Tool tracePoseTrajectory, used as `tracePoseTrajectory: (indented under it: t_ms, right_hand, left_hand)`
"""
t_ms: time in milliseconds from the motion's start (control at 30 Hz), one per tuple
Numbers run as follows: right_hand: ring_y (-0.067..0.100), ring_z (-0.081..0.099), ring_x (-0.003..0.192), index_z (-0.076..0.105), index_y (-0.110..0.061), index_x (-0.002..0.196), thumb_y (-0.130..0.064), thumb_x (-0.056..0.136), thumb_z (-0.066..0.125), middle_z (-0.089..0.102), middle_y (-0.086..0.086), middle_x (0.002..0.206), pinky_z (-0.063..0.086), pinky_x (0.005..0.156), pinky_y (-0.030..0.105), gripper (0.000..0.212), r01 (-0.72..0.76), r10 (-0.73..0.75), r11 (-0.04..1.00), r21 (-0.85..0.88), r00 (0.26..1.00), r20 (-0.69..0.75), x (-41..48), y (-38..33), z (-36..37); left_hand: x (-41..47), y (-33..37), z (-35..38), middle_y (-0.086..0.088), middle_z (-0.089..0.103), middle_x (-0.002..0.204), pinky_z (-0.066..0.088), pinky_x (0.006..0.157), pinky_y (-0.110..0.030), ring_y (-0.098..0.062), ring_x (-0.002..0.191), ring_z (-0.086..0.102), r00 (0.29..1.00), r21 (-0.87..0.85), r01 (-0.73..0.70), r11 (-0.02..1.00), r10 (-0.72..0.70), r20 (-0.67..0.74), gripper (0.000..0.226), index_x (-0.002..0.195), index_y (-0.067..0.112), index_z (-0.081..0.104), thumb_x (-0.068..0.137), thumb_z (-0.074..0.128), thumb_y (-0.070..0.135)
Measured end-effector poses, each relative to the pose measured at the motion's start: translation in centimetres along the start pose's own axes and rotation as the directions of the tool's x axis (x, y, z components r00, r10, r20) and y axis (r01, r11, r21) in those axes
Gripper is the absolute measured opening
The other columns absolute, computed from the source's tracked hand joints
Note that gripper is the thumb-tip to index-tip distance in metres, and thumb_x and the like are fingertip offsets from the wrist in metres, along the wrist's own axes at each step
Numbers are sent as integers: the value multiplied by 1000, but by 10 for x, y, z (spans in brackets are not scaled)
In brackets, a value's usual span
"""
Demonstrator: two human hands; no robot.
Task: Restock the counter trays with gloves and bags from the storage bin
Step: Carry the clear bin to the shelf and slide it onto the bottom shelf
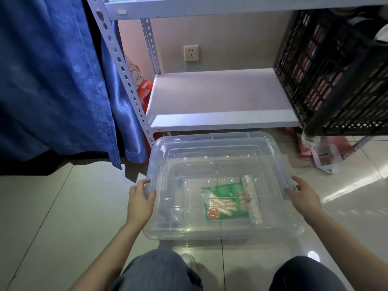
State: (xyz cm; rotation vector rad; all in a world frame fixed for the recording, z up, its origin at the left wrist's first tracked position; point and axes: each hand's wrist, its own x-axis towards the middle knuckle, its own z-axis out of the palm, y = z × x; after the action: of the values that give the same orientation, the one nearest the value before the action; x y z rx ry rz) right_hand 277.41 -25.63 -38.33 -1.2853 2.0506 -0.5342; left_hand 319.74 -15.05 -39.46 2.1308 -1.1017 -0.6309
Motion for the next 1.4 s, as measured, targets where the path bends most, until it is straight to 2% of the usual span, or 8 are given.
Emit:
tracePoseTrajectory:
  t_ms: [200,500,700,833,933,1100,1267,1400]
  right_hand:
    - [41,54,111,41,-13,140,-11,89,50,57,24,127,43,89,41,52,-26,27,999,21,1000,-14,3,3,7]
    - [30,52,83,47,-16,132,-14,84,58,57,10,96,38,72,31,49,-89,91,993,75,996,-12,2,11,3]
    - [26,53,79,48,-17,132,-14,82,64,58,8,97,38,68,30,52,-99,98,991,94,995,19,-3,21,4]
    - [32,58,83,48,-18,129,-15,81,63,61,12,100,49,74,36,50,-100,98,990,96,995,18,0,17,4]
    - [27,59,75,47,-19,130,-24,84,64,62,13,106,46,64,31,49,-67,65,989,128,998,22,-2,19,5]
    - [23,59,70,52,-20,118,-48,86,59,62,7,91,52,65,36,43,-51,56,995,85,997,-55,-15,32,9]
    - [34,57,99,37,-28,138,-45,84,62,51,17,125,49,85,41,62,-175,163,969,176,983,80,-6,33,2]
    - [35,55,109,33,-22,143,-34,80,70,52,14,129,49,91,45,74,-244,217,932,269,968,126,0,27,-3]
  left_hand:
    - [-4,0,1,-8,46,122,54,87,-41,-20,92,54,1000,0,-3,1000,3,15,29,117,29,46,91,57,24]
    - [-17,-1,-2,-12,48,119,50,81,-34,-19,91,53,1000,19,9,1000,-9,18,34,116,22,46,87,63,16]
    - [-17,-6,-2,-14,51,122,54,85,-49,-28,96,57,998,45,23,999,-26,54,36,122,21,46,90,62,18]
    - [-10,-4,1,-14,53,122,54,72,-37,-26,90,58,983,-80,144,986,-133,127,43,128,25,38,91,60,20]
    - [-4,0,5,-17,52,128,46,80,-43,-35,101,57,958,-140,261,955,-239,156,56,141,28,25,93,54,38]
    - [12,-2,5,-19,49,137,44,96,-52,-41,115,50,942,-39,333,942,-331,51,64,142,20,29,90,53,50]
    - [15,-6,4,-17,43,140,45,89,-48,-36,109,52,907,-129,400,907,-372,199,73,145,17,23,88,60,45]
    - [14,-2,3,-18,45,129,49,83,-48,-32,96,52,955,-85,297,951,-297,10,76,139,17,32,79,74,38]
